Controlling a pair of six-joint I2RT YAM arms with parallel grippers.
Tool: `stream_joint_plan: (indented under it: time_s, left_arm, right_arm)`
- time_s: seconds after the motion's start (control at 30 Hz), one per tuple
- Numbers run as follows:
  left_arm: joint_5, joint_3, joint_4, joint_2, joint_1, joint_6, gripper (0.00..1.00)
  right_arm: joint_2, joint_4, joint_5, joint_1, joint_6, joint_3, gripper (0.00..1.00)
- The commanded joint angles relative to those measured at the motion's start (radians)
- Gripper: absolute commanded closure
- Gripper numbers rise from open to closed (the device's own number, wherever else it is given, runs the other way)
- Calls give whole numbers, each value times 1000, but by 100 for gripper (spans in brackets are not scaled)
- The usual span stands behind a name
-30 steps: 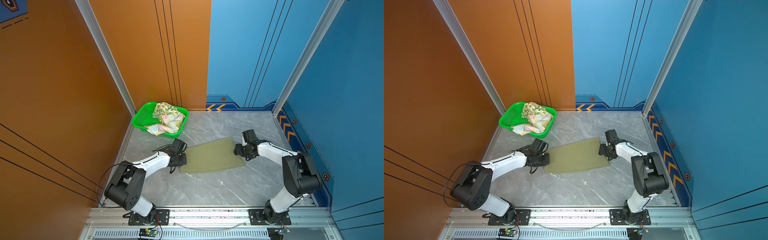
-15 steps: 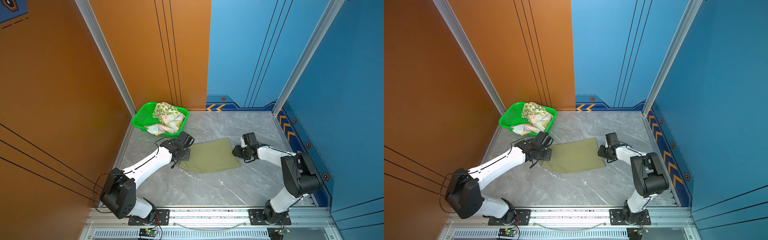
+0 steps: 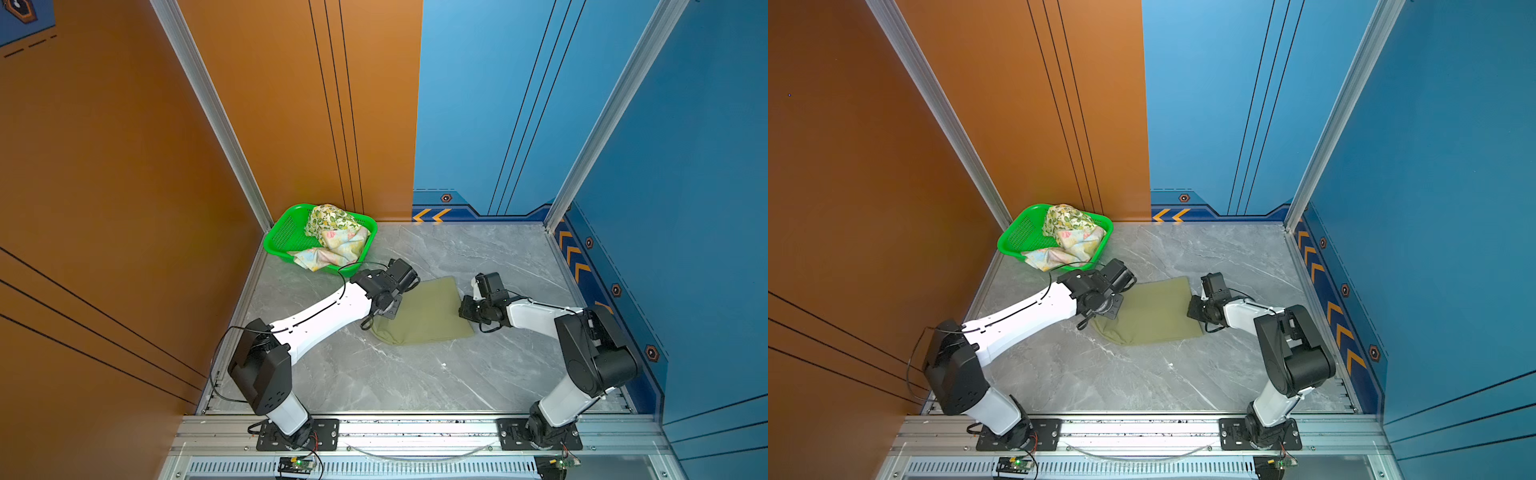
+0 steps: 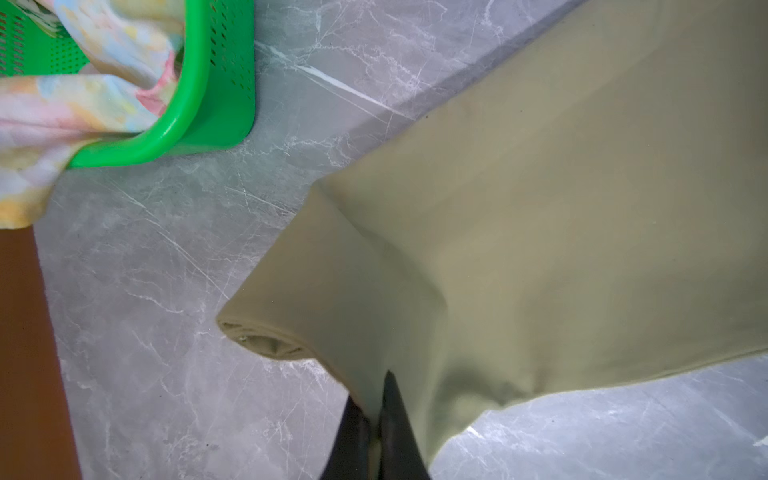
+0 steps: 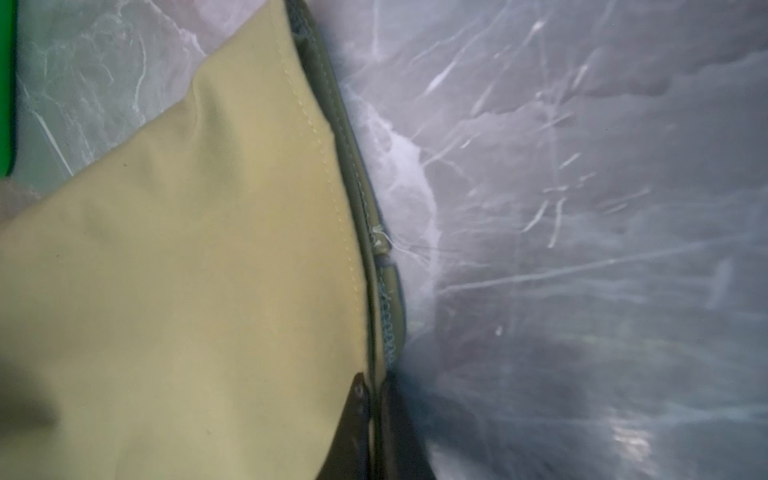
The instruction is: Fold and stack the skirts
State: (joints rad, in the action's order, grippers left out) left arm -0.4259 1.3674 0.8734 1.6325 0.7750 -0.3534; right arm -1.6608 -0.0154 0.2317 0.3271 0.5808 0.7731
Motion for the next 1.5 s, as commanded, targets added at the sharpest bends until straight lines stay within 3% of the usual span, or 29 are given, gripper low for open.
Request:
stream_joint_plan:
  time_s: [0.0, 0.43, 1.07, 1.2, 1.23, 1.27, 1.37, 1.47]
  left_arm:
    - [-63, 74, 74, 48, 35, 28, 100]
    - [27, 232, 95, 214, 122, 25, 100]
    - [170, 402, 91, 379, 158, -8, 100]
    - [193, 437, 90, 415, 157, -21, 100]
    - [203, 455, 91, 421, 157, -22, 93]
    - [218, 483, 90, 430, 155, -22, 79]
    - [264, 577, 84, 443, 145, -30, 50]
    - [324, 637, 40, 422, 125, -47, 34]
  right_arm:
    - [-6, 40, -32, 51, 62, -26, 95]
    - [-41, 206, -166, 260, 262, -50, 99]
    - [2, 381, -181, 248, 368, -197, 94]
    - [22, 410, -184, 238, 381, -235, 86]
    - [29, 412, -184, 235, 381, -242, 83]
    - [38, 413, -182, 231, 379, -250, 79]
    - [73, 414, -184, 213, 378, -285, 65]
    - [120, 405, -180, 185, 365, -317, 50]
